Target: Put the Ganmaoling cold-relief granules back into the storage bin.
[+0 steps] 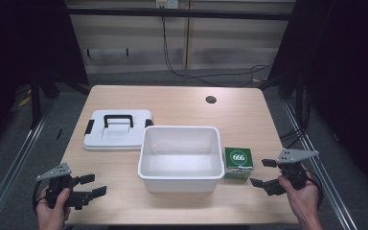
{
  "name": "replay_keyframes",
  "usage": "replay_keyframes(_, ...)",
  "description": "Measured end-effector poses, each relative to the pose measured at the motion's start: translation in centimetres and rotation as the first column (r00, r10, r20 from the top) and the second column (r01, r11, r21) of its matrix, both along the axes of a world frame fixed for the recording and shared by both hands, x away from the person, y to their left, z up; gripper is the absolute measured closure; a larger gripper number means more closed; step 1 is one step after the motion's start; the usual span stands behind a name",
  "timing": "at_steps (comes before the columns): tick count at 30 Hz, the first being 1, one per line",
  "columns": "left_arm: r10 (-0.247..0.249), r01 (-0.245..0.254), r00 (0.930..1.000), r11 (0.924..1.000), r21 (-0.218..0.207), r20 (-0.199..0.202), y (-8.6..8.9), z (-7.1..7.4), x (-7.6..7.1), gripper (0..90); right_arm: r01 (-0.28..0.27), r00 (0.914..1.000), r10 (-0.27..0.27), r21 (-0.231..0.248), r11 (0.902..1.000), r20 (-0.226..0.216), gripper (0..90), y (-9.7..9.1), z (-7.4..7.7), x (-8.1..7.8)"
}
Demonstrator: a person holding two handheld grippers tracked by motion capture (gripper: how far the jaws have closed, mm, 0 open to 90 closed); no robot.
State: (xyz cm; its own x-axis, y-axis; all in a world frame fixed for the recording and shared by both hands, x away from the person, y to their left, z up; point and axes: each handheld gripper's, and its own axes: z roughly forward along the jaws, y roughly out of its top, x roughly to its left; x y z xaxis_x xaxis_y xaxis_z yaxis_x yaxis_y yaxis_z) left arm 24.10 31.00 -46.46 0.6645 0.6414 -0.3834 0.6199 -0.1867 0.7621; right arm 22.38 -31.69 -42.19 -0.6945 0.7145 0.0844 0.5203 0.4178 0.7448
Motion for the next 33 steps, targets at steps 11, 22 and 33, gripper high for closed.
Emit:
replay_keyframes(11, -0.006, 0.006, 1.0000, 0.9999, -0.009, -0.003, 0.0, 0.0, 0.0, 16.6, -0.064, 0.9939, 0.062, -0.015, 0.9979, -0.091, 14.2, 1.4, 1.6, 2.2)
replay_keyframes(22, -0.008, 0.008, 1.0000, 0.9999, -0.007, -0.001, 0.0, 0.0, 0.0, 16.6, -0.171, 0.9843, 0.163, -0.136, 0.9758, -0.067, 13.5, 3.0, 2.4, 4.6)
replay_keyframes(33, -0.010, 0.010, 0.9999, 0.9999, -0.009, -0.005, 0.0, -0.1, 0.1, 16.6, -0.303, 0.9502, 0.275, -0.231, 0.9246, -0.146, 13.4, 4.5, 2.9, 6.8)
